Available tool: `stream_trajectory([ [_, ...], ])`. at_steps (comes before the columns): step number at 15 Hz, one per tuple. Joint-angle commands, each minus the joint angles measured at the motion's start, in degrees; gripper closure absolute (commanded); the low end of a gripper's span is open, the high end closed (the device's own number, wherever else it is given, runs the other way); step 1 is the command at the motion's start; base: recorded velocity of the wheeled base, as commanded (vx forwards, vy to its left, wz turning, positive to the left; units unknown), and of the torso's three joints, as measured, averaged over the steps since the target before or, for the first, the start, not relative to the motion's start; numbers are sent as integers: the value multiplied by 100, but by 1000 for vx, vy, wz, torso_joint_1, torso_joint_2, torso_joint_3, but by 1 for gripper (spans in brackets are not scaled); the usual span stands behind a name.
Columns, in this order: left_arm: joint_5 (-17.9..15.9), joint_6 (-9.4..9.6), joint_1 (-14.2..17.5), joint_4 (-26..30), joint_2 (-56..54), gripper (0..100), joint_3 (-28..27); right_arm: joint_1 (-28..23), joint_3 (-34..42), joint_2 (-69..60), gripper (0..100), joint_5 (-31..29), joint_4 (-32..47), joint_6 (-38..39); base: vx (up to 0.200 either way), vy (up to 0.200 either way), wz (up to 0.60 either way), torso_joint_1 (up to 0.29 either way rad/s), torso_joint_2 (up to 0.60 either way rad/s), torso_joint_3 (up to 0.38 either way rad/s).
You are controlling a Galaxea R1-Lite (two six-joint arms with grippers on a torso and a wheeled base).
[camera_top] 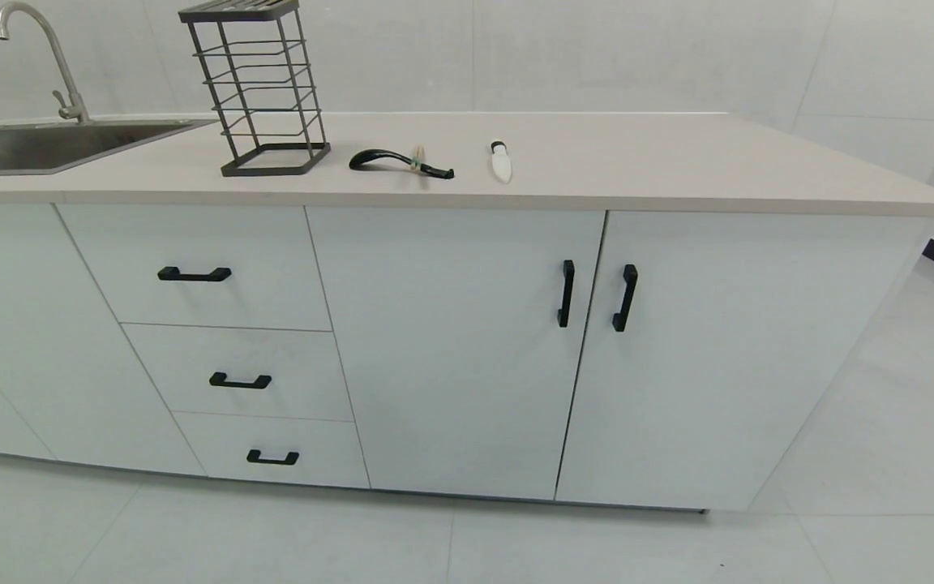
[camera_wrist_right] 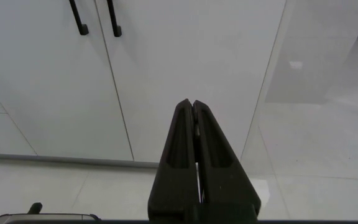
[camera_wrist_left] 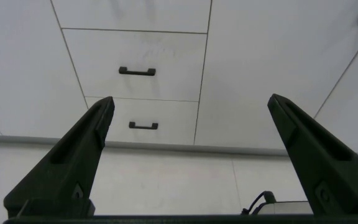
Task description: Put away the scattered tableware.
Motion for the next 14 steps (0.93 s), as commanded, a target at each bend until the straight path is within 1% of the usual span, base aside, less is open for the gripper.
stream_trajectory([
  [1,-2,7,-1,0,-2,0,0,-1,1,0,100,2,-3,0,0,200,0,-2,-2,2],
  [2,-10,7,-1,0,-2,0,0,-1,1,0,100,2,-3,0,0,0,0,0,0,0],
  [3,-28,51,-1,0,-2,0,0,-1,1,0,100,2,-3,0,0,0,0,0,0,0],
  [5,-28,7,-1,9,-2,0,0,8,1,9,100,2,-3,-9,0,0,0,0,0,0],
  [7,16,-63,-1,0,-2,0,0,-1,1,9,100,2,-3,0,0,200,0,0,7,7],
  [9,113,-80,7,-9,-2,0,0,-1,1,0,100,-7,-3,-9,0,200,0,2,0,5],
  [10,227,-160,7,-9,-2,0,0,-1,1,0,100,-7,-3,-9,0,200,0,12,-2,-2],
  [13,236,-151,7,-18,-2,0,0,-1,1,9,100,-15,-3,-18,0,0,0,0,0,0],
  [14,236,-142,7,-18,-2,0,0,-1,1,9,100,-15,-3,-18,0,0,600,-2,-2,7],
])
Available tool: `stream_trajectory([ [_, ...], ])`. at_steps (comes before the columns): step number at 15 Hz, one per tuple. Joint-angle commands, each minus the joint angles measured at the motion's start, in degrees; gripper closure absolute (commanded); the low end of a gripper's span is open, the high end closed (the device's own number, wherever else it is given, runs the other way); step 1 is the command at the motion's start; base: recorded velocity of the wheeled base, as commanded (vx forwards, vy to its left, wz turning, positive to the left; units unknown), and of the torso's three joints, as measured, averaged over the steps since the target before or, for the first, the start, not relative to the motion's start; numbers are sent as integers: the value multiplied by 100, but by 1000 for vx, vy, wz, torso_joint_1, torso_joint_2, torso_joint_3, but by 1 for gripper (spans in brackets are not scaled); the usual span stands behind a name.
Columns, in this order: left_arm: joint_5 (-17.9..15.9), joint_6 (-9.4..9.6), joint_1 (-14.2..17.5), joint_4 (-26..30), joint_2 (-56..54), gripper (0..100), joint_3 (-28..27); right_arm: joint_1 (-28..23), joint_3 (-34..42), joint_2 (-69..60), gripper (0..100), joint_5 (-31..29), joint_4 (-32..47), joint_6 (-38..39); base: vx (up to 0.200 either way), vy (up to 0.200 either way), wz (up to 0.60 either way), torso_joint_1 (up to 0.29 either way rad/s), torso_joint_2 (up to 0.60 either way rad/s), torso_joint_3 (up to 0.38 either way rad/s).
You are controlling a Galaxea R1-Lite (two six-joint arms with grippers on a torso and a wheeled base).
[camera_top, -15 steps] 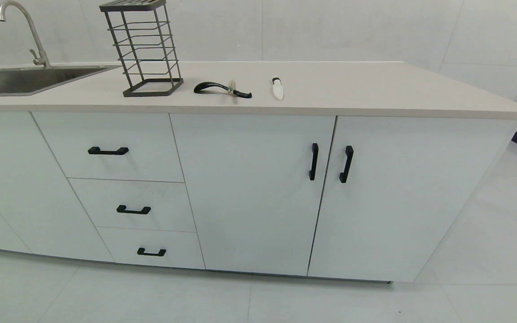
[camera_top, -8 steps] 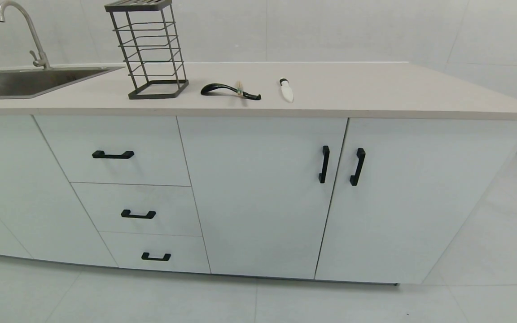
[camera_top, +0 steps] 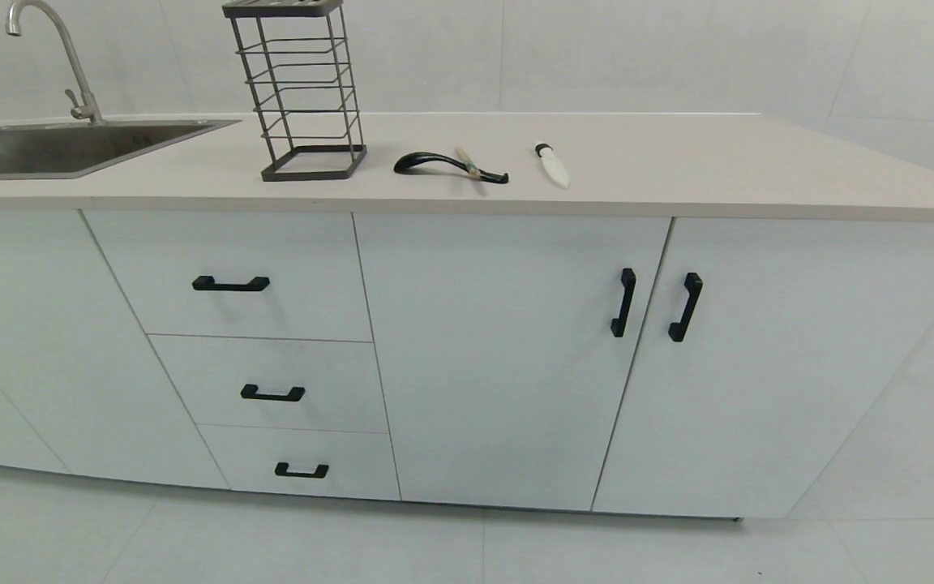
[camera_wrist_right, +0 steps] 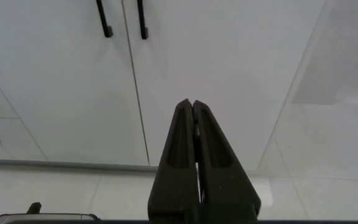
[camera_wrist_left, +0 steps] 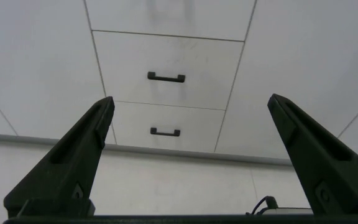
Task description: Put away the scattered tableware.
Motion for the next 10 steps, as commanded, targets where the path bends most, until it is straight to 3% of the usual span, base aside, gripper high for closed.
stream_trajectory([
  [1,-2,9,0,-4,-2,0,0,-1,1,9,100,-25,-3,-3,0,0,600,2,2,7],
  [5,-55,203,0,13,-2,0,0,-1,1,9,100,-16,6,-3,0,0,600,4,4,2],
  [8,-72,282,-9,13,-2,0,0,-1,1,0,100,-16,6,6,0,0,0,0,0,0],
  [10,-28,141,0,13,-2,0,0,-1,1,0,100,-16,6,6,100,0,0,1,1,-1],
])
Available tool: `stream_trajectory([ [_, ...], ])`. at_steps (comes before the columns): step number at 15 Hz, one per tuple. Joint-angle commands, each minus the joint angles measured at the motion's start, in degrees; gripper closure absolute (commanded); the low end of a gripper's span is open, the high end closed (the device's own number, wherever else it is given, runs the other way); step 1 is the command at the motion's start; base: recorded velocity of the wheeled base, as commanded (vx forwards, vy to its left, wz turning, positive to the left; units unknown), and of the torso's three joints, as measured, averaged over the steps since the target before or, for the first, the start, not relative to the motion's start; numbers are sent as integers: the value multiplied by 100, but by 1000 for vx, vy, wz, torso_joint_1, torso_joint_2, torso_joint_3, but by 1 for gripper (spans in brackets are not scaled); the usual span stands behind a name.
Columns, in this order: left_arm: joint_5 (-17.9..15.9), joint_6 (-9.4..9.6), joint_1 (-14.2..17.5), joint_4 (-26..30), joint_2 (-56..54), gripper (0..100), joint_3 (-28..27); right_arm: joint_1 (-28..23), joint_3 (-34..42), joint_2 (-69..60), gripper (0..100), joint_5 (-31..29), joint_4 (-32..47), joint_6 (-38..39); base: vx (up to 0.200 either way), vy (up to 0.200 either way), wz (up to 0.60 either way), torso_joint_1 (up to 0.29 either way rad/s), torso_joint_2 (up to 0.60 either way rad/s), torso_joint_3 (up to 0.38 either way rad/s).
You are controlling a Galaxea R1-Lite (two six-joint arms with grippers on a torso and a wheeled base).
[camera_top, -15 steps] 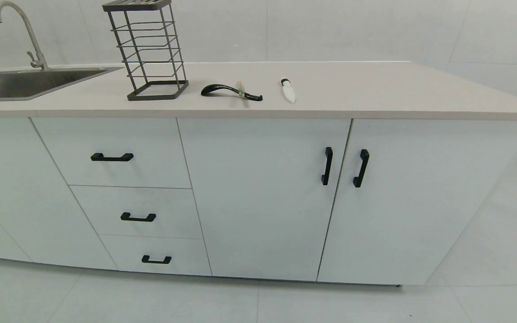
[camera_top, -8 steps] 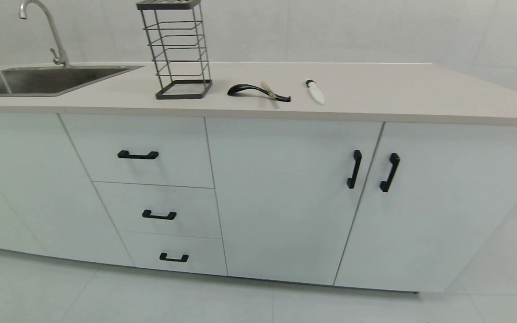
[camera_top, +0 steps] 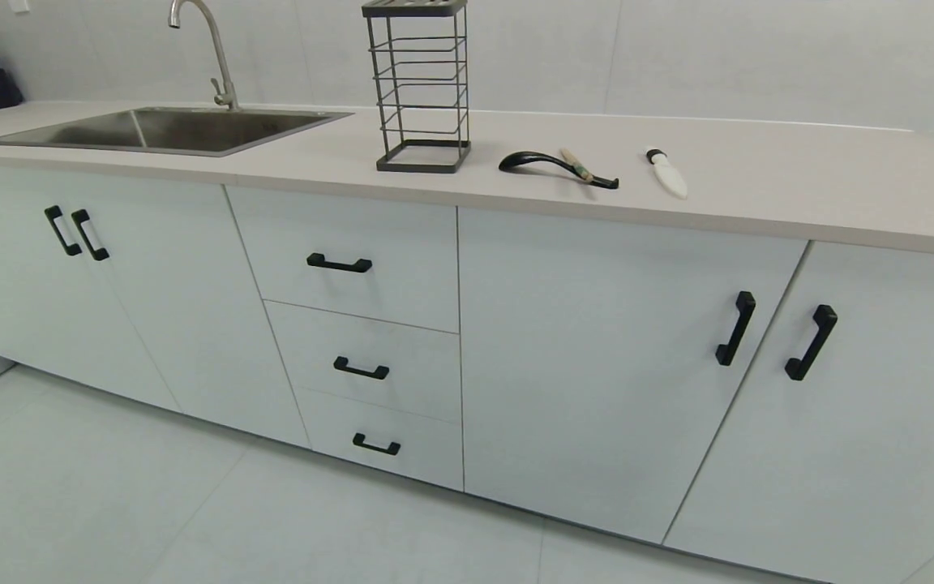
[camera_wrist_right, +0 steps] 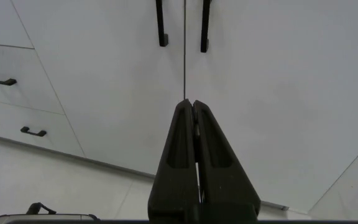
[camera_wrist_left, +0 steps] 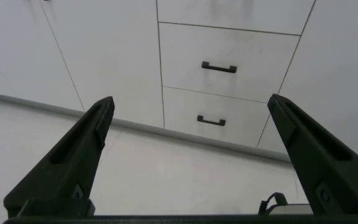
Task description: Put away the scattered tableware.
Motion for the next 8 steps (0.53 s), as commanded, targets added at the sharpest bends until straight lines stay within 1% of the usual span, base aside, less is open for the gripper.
stream_trajectory([
  [1,20,-69,2,0,-2,0,0,4,1,0,100,1,2,2,200,0,0,-2,2,2],
  [3,28,-69,2,-9,-2,0,0,4,1,0,100,1,2,2,200,0,0,2,0,7],
  [4,20,-34,2,-9,-2,0,0,4,1,0,100,1,2,2,200,0,0,7,7,-2],
  [8,-7,10,2,-9,-2,0,0,4,1,0,100,1,2,2,0,0,0,0,0,0],
])
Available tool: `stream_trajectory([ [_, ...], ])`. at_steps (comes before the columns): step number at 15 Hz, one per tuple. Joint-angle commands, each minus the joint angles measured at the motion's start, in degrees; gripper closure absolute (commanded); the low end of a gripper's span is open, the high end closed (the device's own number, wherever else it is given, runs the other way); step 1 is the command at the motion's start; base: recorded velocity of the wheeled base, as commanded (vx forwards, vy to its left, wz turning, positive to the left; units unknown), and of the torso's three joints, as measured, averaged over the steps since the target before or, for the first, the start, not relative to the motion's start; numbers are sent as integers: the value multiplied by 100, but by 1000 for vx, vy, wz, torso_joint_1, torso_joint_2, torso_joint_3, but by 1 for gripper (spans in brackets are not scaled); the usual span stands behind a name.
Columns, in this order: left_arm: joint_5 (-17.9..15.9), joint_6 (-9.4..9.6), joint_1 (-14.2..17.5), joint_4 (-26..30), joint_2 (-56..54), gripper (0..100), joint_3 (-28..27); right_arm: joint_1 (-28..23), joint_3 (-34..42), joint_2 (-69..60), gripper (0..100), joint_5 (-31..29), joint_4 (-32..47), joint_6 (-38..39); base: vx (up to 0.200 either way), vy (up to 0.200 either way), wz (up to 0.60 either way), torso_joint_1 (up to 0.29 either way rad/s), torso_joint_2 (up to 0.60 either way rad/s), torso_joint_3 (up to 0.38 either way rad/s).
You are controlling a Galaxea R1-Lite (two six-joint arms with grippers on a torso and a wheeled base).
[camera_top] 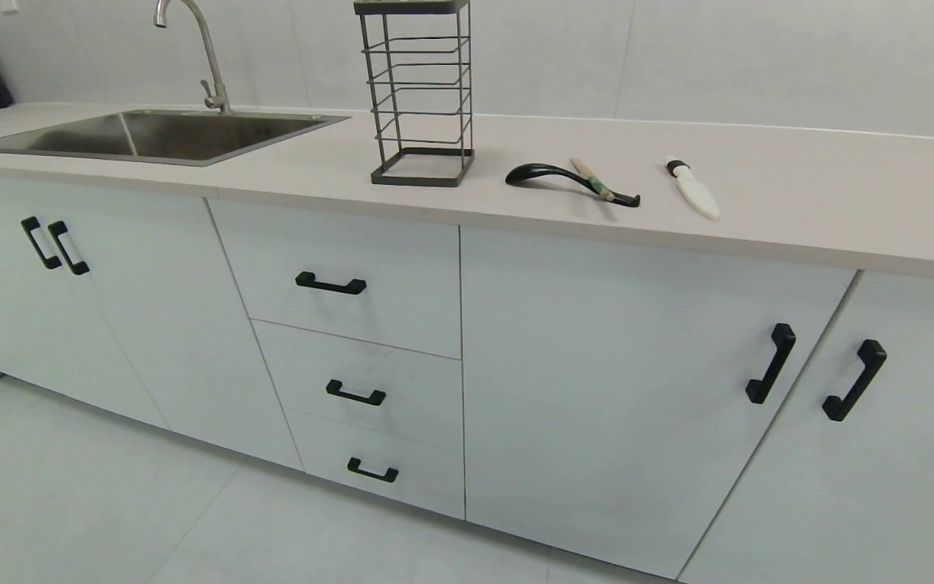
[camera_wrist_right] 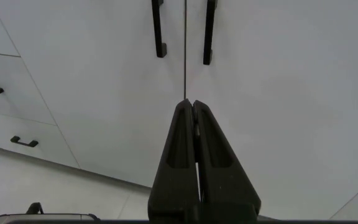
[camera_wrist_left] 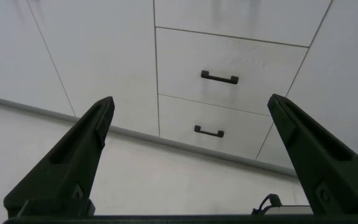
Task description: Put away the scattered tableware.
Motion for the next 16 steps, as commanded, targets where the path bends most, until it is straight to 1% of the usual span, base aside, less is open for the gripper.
stream_trajectory([
  [1,-8,23,2,7,-2,0,0,-1,1,0,100,4,2,0,0,0,0,0,0,0],
  [5,-35,58,-6,7,15,0,0,-1,1,0,100,4,2,0,0,0,0,0,0,0],
  [6,-52,278,2,-28,-2,0,0,-1,1,0,100,4,2,0,0,0,0,0,0,0],
  [7,-166,585,-33,-590,314,0,-1266,-1,1,0,100,4,2,0,0,0,0,0,0,0],
  [8,-201,603,-6,-582,1096,0,-2268,-1,1,0,100,4,2,0,0,0,0,0,0,0],
  [9,-263,761,-15,-546,1536,0,-2900,-1,1,0,100,4,2,0,0,0,0,0,0,0],
  [10,-412,1060,-15,-459,1852,0,-3041,-1,1,0,100,4,2,0,0,0,0,0,0,0],
  [11,-579,1385,-42,-344,2151,0,-3023,-1,1,0,100,4,2,0,0,0,0,0,0,0],
  [12,-702,1596,-50,-230,2371,0,-2979,-1,1,0,100,4,2,0,0,0,0,0,0,0],
  [13,-957,2185,-50,-89,2828,0,-2900,-1,1,0,100,4,2,0,0,0,0,0,0,0],
  [14,-1124,2897,-50,-54,3197,0,-2821,-1,1,0,100,4,2,0,0,0,0,0,0,0],
  [15,-1256,3829,-50,-45,3654,0,-2786,8,1,0,100,4,2,0,0,0,0,0,0,0],
  [16,-1318,4690,-59,-45,4093,0,-2760,8,1,0,100,4,2,0,0,0,0,0,0,0],
])
